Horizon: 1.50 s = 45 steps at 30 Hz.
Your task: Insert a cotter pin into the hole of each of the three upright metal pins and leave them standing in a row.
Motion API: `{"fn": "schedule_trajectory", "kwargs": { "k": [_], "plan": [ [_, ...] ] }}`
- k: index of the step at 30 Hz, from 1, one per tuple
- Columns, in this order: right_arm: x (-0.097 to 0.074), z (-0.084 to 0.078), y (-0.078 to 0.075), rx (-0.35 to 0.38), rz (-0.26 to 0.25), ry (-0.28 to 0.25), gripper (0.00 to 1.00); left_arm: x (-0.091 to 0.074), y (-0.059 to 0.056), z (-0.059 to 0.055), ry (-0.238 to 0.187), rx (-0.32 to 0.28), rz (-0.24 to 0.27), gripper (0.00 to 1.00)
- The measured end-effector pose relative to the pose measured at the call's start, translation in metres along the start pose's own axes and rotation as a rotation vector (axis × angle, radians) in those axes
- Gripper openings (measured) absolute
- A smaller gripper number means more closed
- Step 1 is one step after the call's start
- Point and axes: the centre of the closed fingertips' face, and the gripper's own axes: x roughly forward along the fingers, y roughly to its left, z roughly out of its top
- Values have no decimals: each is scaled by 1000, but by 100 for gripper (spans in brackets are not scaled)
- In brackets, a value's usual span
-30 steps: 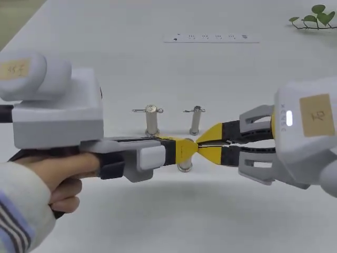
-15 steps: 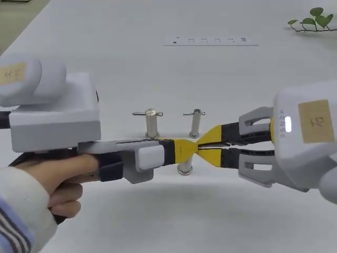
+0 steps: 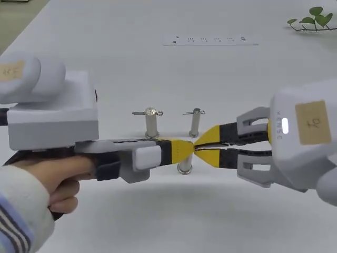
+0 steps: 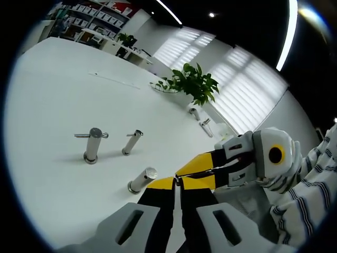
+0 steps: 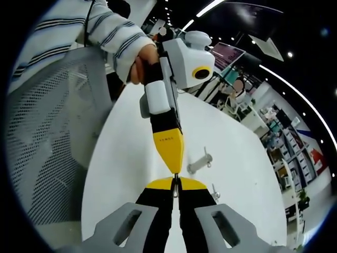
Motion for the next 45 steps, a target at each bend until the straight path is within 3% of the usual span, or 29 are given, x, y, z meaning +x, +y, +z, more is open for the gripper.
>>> {"fn": "schedule_trajectory", "kwargs": {
  "k": [5, 9, 13, 15, 16, 18, 21, 23, 27, 28, 32, 38, 39, 41, 45],
  "plan": [
    [0, 0, -1, 11, 2, -3, 3, 0, 1, 1, 7, -15, 10, 1],
    [0, 0, 3, 44, 39, -16, 3, -1, 1, -2, 23, -18, 8, 0],
    [-1, 1, 4, 52, 46, -26, 5, -2, 1, -2, 20, -13, 2, 0],
    [1, -1, 3, 68, 48, -21, 9, -2, -1, -2, 18, -10, -4, 0],
    [2, -3, 2, 108, 47, -24, 17, -3, -2, -3, 17, -3, -8, 0],
    [2, -4, 1, 137, 46, -42, 25, -5, -3, -5, 18, 23, -12, 0],
    [0, -5, 3, 213, 76, -65, 25, -9, -2, -5, 11, 61, -17, 0],
    [-1, -6, 4, 279, 102, -81, 26, -12, -4, -1, -21, 98, -30, 0],
    [-3, -5, 4, 418, 144, -134, 26, -17, -8, 1, -30, 163, -53, 0],
    [-3, -6, 4, 438, 150, -136, 25, -18, -12, 0, -23, 166, -78, 0],
    [-4, 1, 6, 531, 195, -184, 25, -20, -16, -1, -20, 225, -97, 0],
    [-5, 7, 22, 652, 311, -228, 25, -22, -25, -2, -13, 310, -143, 0],
    [-4, 7, 22, 653, 309, -229, 24, -23, -29, -6, 7, 332, -176, 0],
    [-5, 9, 26, 657, 331, -240, 22, -25, -30, -6, 6, 395, -188, 0],
    [-7, 14, 35, 654, 376, -251, 12, -28, -35, -7, 10, 391, -218, 0]
  ]
}}
